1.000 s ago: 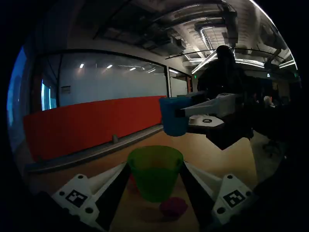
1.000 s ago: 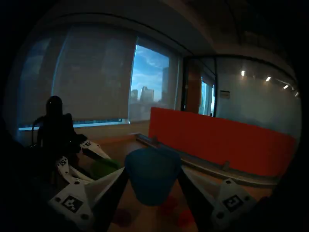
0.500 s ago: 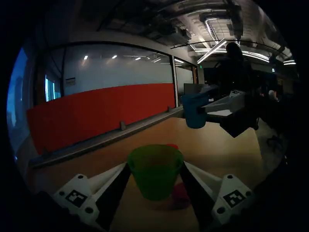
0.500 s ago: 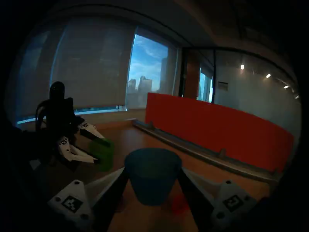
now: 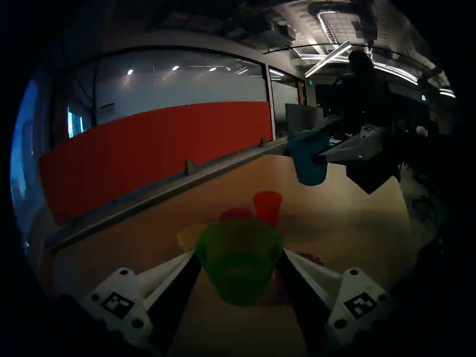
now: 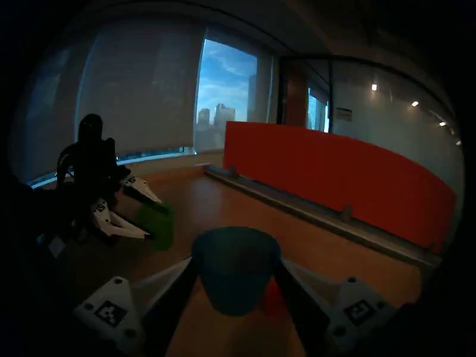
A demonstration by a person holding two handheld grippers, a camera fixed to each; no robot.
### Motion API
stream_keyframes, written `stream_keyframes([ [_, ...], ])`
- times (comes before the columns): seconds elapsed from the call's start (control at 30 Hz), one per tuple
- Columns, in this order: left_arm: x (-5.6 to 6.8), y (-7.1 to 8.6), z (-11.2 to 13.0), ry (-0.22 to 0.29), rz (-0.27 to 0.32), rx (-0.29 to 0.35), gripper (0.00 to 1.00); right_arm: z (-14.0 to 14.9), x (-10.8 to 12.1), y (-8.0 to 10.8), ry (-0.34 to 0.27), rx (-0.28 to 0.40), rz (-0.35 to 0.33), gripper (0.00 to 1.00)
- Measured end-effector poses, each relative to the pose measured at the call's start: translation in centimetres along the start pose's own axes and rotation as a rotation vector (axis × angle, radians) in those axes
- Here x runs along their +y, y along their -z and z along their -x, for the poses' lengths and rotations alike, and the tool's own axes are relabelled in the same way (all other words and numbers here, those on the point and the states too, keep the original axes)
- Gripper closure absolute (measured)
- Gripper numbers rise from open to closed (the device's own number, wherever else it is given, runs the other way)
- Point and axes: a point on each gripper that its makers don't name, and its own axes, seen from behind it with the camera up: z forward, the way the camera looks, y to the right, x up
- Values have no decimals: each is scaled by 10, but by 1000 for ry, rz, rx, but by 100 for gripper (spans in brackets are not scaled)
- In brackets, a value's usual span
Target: Pour water
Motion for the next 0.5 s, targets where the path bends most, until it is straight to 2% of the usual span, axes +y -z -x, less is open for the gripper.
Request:
stream_keyframes([
  [0.3, -9, -7, 29, 22, 0, -57, 14, 37, -2, -12, -6, -72, -26, 10],
  [0.5, -5, -12, 47, 26, 16, -95, 14, 57, -6, -18, -16, -107, -41, 10],
])
